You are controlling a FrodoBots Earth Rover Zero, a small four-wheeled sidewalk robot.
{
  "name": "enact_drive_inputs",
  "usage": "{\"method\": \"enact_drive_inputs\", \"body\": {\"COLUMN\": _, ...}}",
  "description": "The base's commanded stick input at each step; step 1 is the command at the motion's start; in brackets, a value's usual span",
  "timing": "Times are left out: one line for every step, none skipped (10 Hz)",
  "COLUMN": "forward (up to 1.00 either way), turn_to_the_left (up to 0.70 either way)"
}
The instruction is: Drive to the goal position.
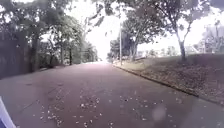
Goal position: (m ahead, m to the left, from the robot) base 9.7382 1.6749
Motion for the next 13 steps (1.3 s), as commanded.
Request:
{"method": "enact_drive_inputs", "body": {"forward": 0.70, "turn_to_the_left": 0.00}}
{"method": "enact_drive_inputs", "body": {"forward": 0.70, "turn_to_the_left": 0.00}}
{"method": "enact_drive_inputs", "body": {"forward": 0.70, "turn_to_the_left": 0.00}}
{"method": "enact_drive_inputs", "body": {"forward": 0.70, "turn_to_the_left": 0.00}}
{"method": "enact_drive_inputs", "body": {"forward": 0.70, "turn_to_the_left": 0.00}}
{"method": "enact_drive_inputs", "body": {"forward": 0.70, "turn_to_the_left": 0.00}}
{"method": "enact_drive_inputs", "body": {"forward": 0.70, "turn_to_the_left": 0.00}}
{"method": "enact_drive_inputs", "body": {"forward": 0.74, "turn_to_the_left": 0.00}}
{"method": "enact_drive_inputs", "body": {"forward": 0.81, "turn_to_the_left": 0.00}}
{"method": "enact_drive_inputs", "body": {"forward": 0.85, "turn_to_the_left": 0.00}}
{"method": "enact_drive_inputs", "body": {"forward": 0.85, "turn_to_the_left": 0.00}}
{"method": "enact_drive_inputs", "body": {"forward": 0.85, "turn_to_the_left": 0.00}}
{"method": "enact_drive_inputs", "body": {"forward": 0.85, "turn_to_the_left": 0.00}}
